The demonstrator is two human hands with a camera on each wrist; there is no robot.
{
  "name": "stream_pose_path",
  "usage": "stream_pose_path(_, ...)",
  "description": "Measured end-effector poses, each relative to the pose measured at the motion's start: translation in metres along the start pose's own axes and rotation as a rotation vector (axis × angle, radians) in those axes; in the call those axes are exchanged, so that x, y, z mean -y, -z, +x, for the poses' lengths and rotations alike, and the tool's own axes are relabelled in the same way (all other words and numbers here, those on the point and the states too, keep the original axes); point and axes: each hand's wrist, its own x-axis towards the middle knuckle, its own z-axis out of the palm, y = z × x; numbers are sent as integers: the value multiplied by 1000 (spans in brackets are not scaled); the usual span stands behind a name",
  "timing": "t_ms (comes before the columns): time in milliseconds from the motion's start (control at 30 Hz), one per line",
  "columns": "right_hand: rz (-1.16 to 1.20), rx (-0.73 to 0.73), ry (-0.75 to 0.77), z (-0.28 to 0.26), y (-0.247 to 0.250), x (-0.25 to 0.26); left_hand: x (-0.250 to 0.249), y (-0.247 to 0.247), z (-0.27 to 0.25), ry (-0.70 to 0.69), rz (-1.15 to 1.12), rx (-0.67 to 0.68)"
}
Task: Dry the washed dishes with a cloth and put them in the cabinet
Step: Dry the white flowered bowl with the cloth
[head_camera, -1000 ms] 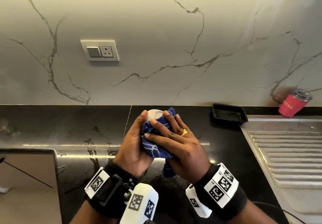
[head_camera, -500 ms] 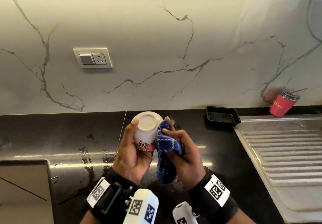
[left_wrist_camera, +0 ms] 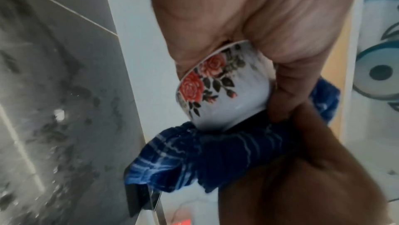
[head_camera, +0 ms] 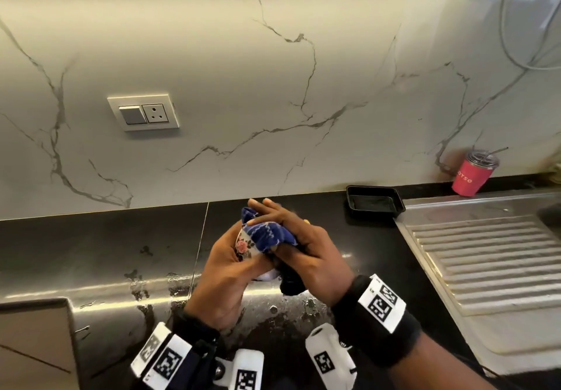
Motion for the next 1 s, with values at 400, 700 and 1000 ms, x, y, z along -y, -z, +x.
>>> stream_pose_path(400,-220,-113,41,-17,-5,-15,7,0,3,89,-416,-148)
stream_pose_path(700,-88,-200,-70,-22,-17,-12,2,-1,7,86,-331,-230)
stream_pose_path(1000,-191,-146,-25,-42,3,-30,1,-2,3,108,-336,-248)
